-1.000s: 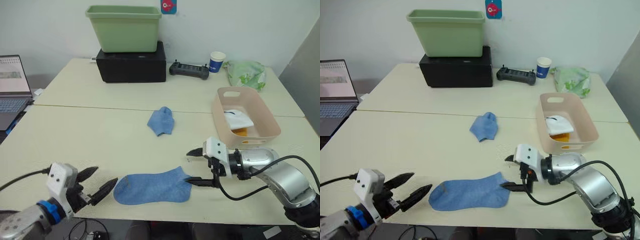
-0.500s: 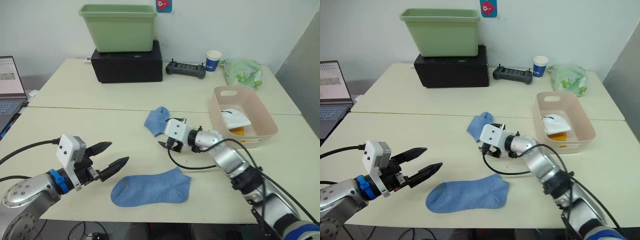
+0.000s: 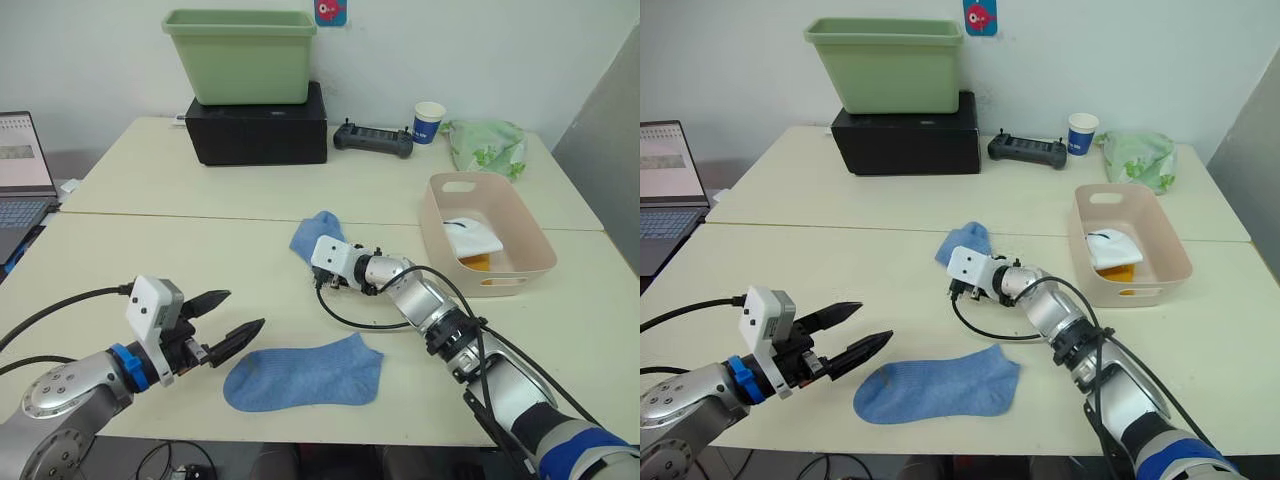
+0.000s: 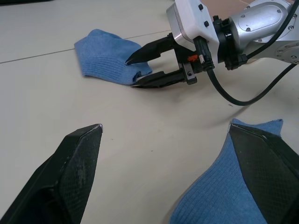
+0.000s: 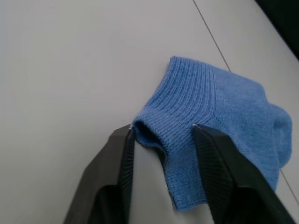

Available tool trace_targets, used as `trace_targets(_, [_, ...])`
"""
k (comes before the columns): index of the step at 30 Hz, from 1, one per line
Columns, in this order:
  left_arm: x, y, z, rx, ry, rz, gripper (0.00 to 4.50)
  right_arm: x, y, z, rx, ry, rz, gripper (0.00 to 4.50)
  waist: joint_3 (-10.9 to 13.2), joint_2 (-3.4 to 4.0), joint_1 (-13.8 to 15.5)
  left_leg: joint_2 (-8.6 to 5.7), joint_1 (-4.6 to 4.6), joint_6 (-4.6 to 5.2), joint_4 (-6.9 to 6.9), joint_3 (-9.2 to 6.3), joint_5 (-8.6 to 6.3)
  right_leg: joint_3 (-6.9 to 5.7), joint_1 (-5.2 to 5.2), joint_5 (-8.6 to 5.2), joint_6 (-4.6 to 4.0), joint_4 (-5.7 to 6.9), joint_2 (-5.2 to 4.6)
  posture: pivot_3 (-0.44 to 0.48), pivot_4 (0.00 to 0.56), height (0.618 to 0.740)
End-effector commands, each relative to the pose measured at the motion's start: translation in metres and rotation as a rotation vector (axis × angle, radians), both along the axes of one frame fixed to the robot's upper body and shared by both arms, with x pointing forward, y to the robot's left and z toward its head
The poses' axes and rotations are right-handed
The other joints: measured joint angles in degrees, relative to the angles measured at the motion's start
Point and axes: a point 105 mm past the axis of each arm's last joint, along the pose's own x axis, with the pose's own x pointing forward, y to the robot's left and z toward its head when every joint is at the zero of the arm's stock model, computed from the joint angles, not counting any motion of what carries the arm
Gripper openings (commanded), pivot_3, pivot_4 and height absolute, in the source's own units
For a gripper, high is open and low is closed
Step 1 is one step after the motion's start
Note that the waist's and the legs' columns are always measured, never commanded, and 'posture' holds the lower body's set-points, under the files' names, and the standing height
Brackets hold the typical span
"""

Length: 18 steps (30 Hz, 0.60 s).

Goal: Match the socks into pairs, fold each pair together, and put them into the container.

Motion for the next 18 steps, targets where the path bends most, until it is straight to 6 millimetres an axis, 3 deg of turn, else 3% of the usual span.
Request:
trace_targets(1, [-0.002,-0.007,0.007,0.015,-0.047,-0.028,4.50,0.002,0.001,0.009,0.029,0.005,0.004,0.63,0.0,0.00,0.0,0.00,0.00,0.00,0.00,0.00,0.00,0.00,0.00,0.00,0.00,0.00,0.00,0.000,0.150,0.730])
trace_targets(3, [-0.001,-0.006,0.006,0.016,-0.047,-0.026,4.50,0.001,0.005,0.012,0.043,0.005,0.011,0.05,0.0,0.00,-0.1,0.00,0.00,0.00,0.00,0.00,0.00,-0.01,0.00,0.00,0.00,0.00,0.01,0.000,0.150,0.730])
trace_targets(13, [0.007,0.011,0.007,0.000,-0.072,0.065,4.50,-0.017,0.031,0.056,0.191,0.004,0.130,0.05,0.0,0.02,-0.3,0.02,0.00,0.00,-0.02,-0.02,0.00,-0.01,-0.02,0.00,0.00,0.01,0.02,0.000,0.150,0.730])
trace_targets(16, [0.012,0.019,0.010,-0.007,-0.088,0.105,4.50,-0.025,0.044,0.088,0.252,-0.022,0.200,0.05,0.0,0.04,-0.3,0.02,-0.01,0.00,-0.01,-0.02,0.00,-0.02,-0.02,0.00,0.00,0.01,0.02,0.000,0.150,0.730])
trace_targets(18, [0.013,0.021,0.011,-0.006,-0.092,0.110,4.50,-0.029,0.049,0.098,0.272,-0.030,0.224,0.05,0.0,0.04,-0.3,0.02,0.00,0.00,-0.01,-0.03,0.00,-0.03,-0.03,0.00,0.00,0.01,0.02,0.000,0.150,0.730])
